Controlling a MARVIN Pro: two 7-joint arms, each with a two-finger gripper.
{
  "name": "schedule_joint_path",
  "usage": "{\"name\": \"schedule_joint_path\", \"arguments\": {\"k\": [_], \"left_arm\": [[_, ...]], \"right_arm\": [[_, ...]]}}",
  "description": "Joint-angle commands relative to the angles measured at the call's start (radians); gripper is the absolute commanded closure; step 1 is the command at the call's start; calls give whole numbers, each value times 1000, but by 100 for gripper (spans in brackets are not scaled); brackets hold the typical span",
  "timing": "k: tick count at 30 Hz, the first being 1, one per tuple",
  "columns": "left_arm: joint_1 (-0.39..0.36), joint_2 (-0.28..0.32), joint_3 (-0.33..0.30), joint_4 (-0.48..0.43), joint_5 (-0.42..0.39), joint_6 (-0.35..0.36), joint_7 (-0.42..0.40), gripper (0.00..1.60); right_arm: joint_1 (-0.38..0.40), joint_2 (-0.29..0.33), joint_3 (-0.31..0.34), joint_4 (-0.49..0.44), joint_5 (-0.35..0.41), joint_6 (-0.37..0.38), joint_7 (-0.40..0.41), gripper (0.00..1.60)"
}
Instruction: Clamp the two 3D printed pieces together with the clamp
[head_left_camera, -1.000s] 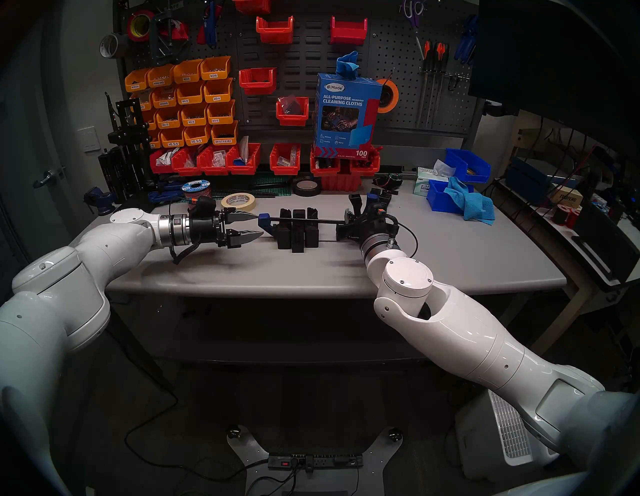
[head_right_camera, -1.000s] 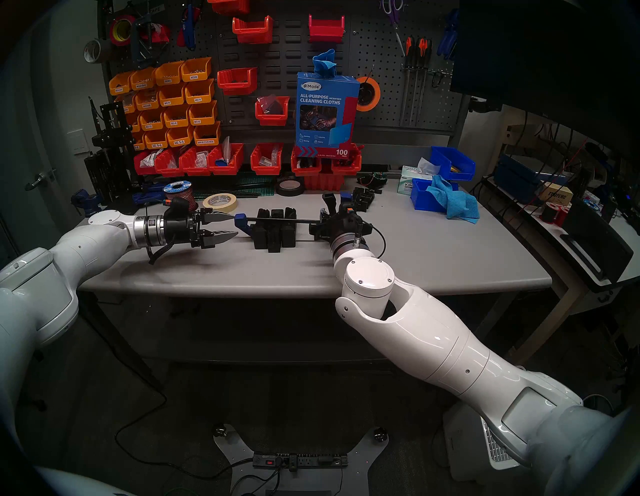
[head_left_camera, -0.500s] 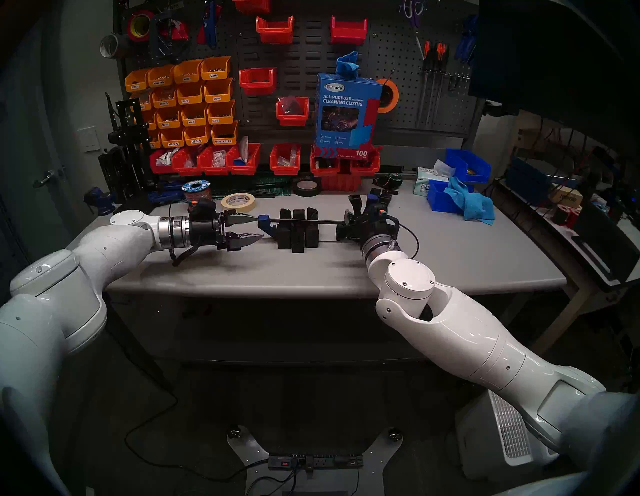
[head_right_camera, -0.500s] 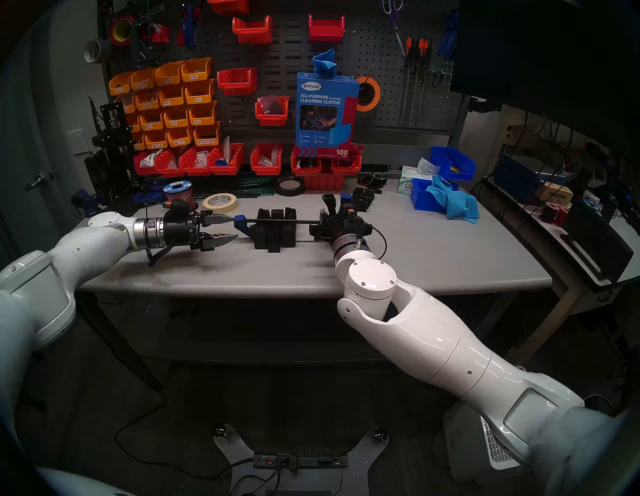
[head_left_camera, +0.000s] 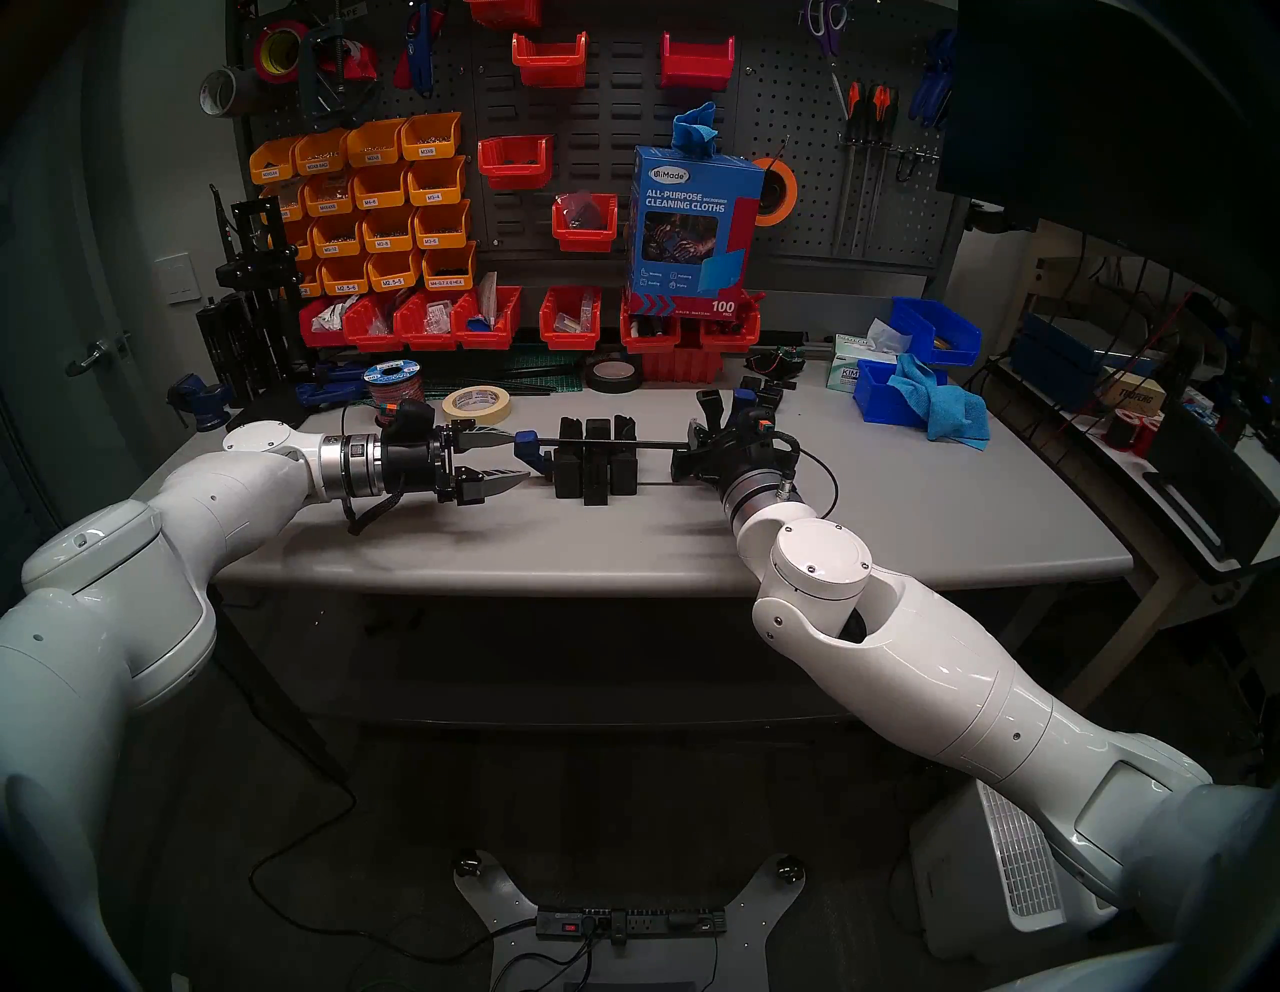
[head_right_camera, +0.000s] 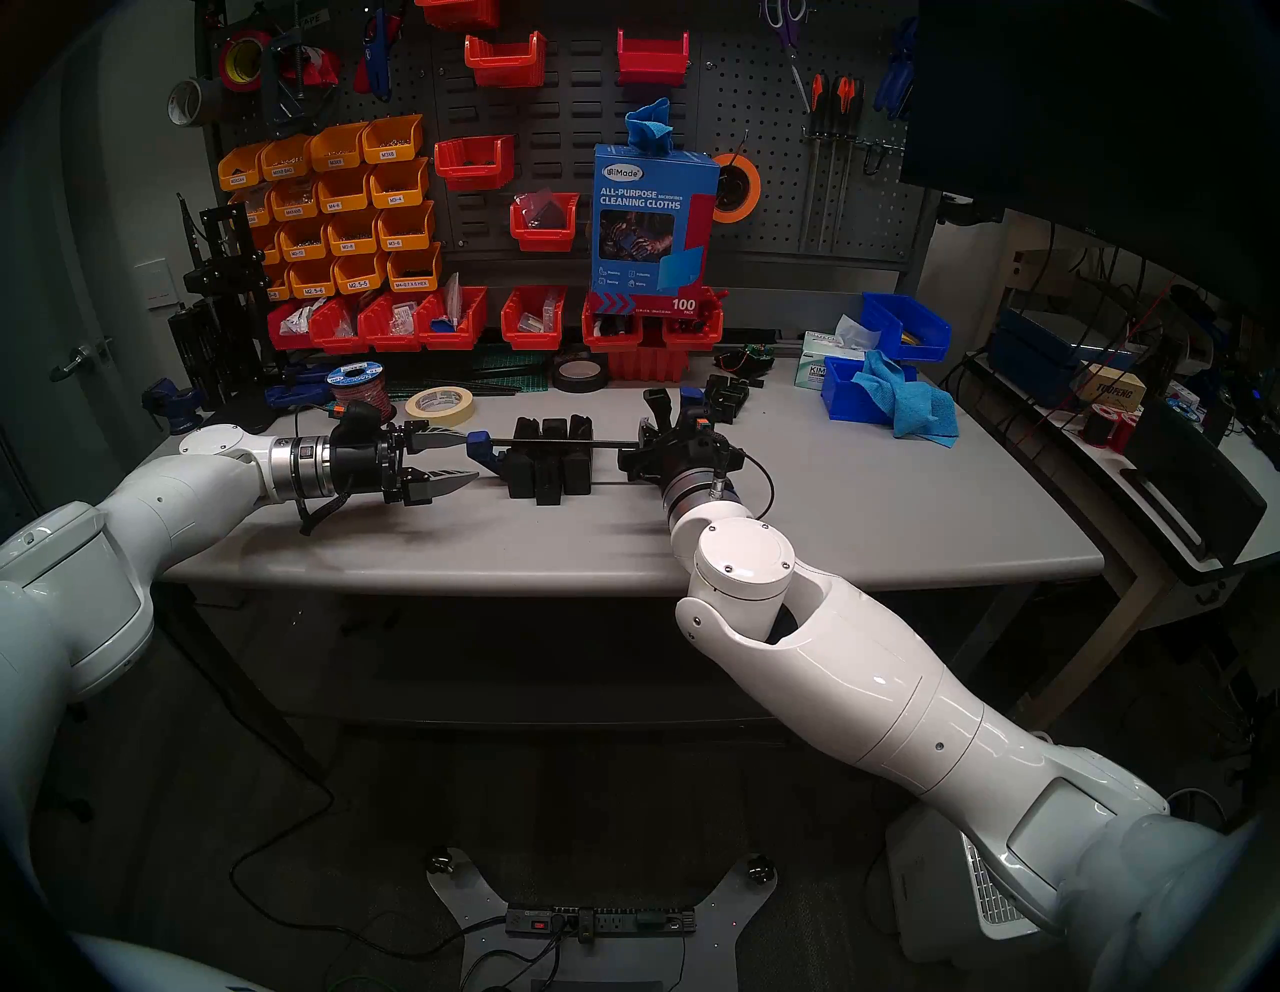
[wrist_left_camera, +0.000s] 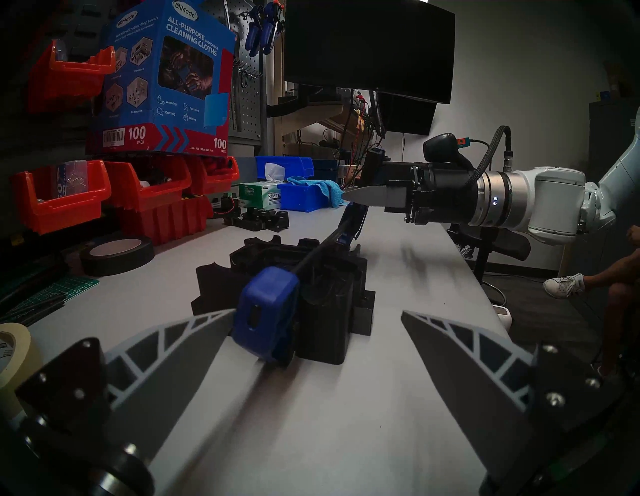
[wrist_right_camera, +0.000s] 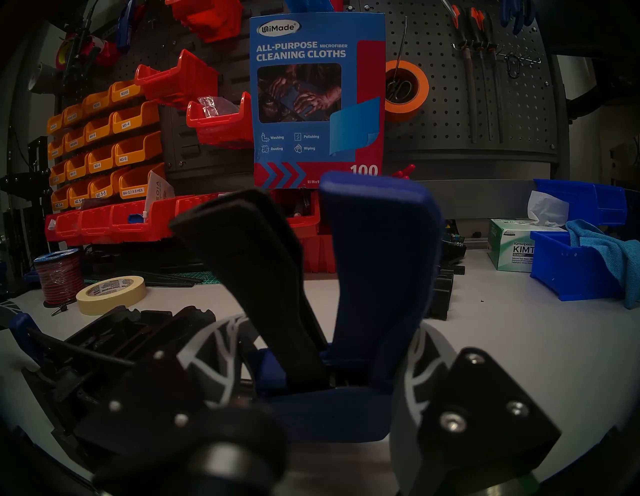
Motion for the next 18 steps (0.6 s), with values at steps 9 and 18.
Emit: {"name": "schedule_joint_path", "arguments": {"k": [9,18], "left_arm": [[-17,-6,20,-4,15,-29,0,0],[-13,-13,31,4,28,-55,0,160]], "right_arm": [[3,-3,4,-15,2,-9,11,160],[2,-3,6,-15,2,-13,16,160]]}}
